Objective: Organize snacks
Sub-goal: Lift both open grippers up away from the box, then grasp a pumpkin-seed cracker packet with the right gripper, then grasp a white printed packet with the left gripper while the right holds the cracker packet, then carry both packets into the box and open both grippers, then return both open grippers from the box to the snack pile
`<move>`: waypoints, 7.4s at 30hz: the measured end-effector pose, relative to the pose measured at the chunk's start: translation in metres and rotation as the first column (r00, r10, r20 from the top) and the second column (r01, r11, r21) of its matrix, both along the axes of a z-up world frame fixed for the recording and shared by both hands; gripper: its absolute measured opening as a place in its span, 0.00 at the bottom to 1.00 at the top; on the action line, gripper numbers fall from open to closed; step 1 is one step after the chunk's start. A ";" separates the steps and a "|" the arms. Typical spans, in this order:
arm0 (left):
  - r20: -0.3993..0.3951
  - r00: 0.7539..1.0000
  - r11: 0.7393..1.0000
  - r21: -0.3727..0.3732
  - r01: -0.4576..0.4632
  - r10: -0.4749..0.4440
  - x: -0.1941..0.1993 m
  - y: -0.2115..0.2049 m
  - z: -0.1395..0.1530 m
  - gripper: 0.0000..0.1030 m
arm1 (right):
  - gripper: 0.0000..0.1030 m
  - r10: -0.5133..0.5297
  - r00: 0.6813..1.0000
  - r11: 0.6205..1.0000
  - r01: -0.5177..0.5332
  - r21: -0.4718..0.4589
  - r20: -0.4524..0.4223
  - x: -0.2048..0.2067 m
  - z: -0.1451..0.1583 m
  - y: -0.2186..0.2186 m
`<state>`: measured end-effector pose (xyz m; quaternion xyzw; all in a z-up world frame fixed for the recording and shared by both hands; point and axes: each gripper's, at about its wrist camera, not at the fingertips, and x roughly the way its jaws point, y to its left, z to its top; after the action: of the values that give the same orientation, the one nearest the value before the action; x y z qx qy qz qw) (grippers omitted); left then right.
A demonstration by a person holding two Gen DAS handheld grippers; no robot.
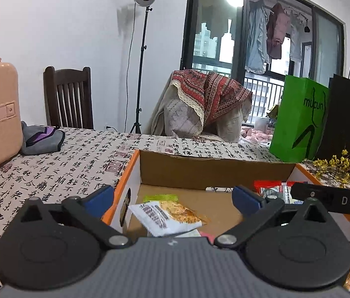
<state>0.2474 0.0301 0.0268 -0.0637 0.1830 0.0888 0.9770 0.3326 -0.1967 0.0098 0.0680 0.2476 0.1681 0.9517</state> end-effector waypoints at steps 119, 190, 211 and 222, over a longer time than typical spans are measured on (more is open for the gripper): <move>-0.321 0.934 0.986 0.003 0.167 -0.157 -0.109 0.033 -0.057 0.62 | 0.48 -0.034 0.994 0.984 0.052 -0.168 0.105 -0.146 -0.032 -0.055; 0.007 0.999 0.997 -0.063 -0.039 0.040 0.009 0.011 -0.008 1.00 | 1.00 0.007 0.995 0.999 -0.003 -0.037 0.100 -0.029 -0.011 0.000; 0.024 1.000 0.999 -0.046 0.001 0.000 -0.023 0.001 0.033 1.00 | 1.00 0.003 0.988 1.000 0.000 -0.021 0.152 -0.054 0.027 -0.006; -0.006 0.999 0.998 -0.032 0.044 -0.045 -0.074 0.002 0.038 1.00 | 1.00 0.021 0.992 0.998 -0.013 -0.068 0.123 -0.112 0.033 -0.016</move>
<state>0.1734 0.0321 0.0652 -0.0751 0.1889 0.0643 0.9770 0.2206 -0.2125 0.0428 0.0236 0.1940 0.1716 0.9656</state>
